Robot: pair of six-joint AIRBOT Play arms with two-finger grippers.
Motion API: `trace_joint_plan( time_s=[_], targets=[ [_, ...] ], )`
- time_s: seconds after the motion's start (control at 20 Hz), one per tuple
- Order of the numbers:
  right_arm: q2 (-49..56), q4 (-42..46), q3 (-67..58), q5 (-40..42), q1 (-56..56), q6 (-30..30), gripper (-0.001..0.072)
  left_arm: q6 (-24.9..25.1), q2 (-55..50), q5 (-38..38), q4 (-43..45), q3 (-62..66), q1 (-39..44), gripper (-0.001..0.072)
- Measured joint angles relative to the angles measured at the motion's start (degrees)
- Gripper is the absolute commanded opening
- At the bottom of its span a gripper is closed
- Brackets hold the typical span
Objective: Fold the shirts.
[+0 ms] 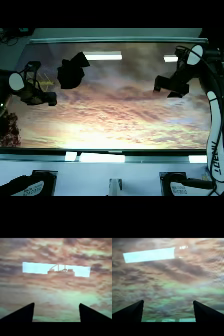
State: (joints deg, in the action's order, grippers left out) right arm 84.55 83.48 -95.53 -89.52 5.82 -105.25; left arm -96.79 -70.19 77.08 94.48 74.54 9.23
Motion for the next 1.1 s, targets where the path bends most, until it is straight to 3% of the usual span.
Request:
trace_joint_plan(
  time_s=[0.75,0.9,1.1],
  targets=[
    [0.0,0.0,0.0,0.0,0.0,0.0,0.0665,0.0,0.0,-0.2,0.0,0.0,0.0,0.0653],
    [0.0,0.0,0.0,0.2,0.0,0.0,0.0666,-0.3,-0.1,-5.4,0.0,0.0,0.1,0.0653],
    [0.0,0.0,0.0,2.3,0.0,0.0,0.0666,-1.1,-0.1,-18.2,-0.5,0.0,0.1,0.0652]
  ],
)
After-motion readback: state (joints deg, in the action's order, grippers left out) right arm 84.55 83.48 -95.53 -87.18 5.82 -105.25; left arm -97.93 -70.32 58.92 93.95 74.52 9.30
